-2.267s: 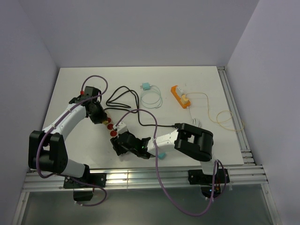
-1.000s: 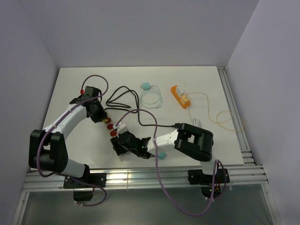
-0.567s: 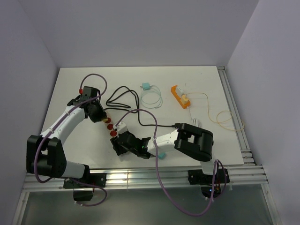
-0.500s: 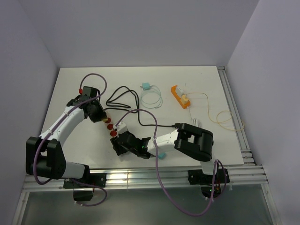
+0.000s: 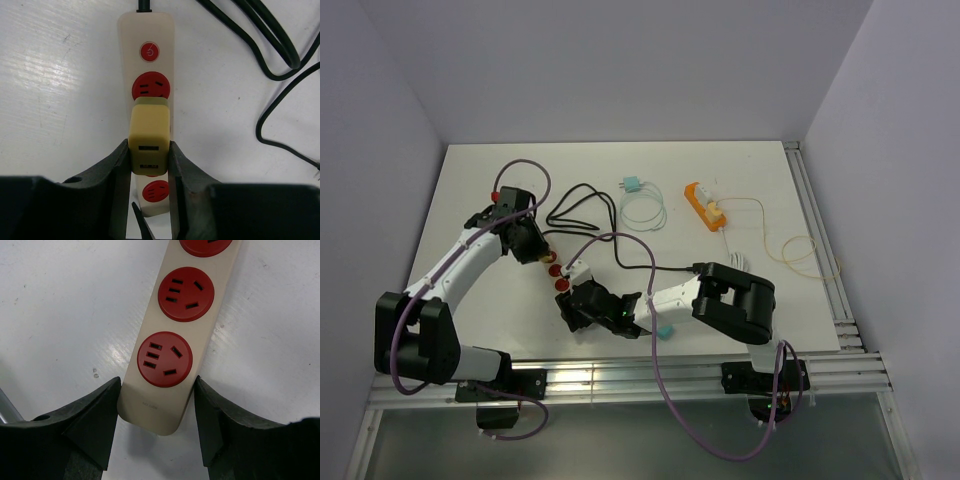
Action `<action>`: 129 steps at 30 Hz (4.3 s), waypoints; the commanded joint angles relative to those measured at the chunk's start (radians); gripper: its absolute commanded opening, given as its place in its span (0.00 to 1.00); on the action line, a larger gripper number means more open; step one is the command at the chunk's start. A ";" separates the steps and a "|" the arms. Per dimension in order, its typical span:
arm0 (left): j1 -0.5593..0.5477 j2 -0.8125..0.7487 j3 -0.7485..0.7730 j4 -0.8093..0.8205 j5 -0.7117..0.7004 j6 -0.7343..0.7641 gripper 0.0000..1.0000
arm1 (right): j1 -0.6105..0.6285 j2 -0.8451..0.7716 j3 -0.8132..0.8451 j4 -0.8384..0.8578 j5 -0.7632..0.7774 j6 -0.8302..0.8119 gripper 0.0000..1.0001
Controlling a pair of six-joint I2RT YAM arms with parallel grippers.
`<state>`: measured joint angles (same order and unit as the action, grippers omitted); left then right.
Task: Insert the plug
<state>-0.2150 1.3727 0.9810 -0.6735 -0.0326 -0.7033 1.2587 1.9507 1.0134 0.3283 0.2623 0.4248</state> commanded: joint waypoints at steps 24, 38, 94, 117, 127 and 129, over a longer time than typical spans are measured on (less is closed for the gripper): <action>-0.009 -0.030 0.024 0.003 -0.016 -0.019 0.00 | -0.007 0.045 -0.027 -0.158 -0.029 -0.024 0.00; -0.009 0.015 0.018 0.046 -0.029 -0.013 0.00 | -0.008 0.048 -0.021 -0.164 -0.031 -0.024 0.00; -0.009 0.419 0.071 -0.020 -0.141 0.090 0.00 | -0.005 0.071 0.017 -0.187 -0.095 -0.015 0.00; 0.000 0.306 0.035 0.043 -0.093 0.090 0.56 | -0.007 0.071 0.016 -0.187 -0.078 -0.011 0.00; 0.003 -0.064 0.087 -0.012 -0.039 0.048 1.00 | -0.010 0.082 0.036 -0.230 -0.054 0.020 0.00; 0.003 -0.187 0.119 -0.028 -0.058 0.021 0.99 | -0.010 0.082 0.062 -0.268 -0.046 0.032 0.00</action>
<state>-0.2161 1.3647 1.0237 -0.6853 -0.0769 -0.6506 1.2556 1.9610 1.0698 0.2363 0.2413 0.4328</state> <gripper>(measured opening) 0.994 0.639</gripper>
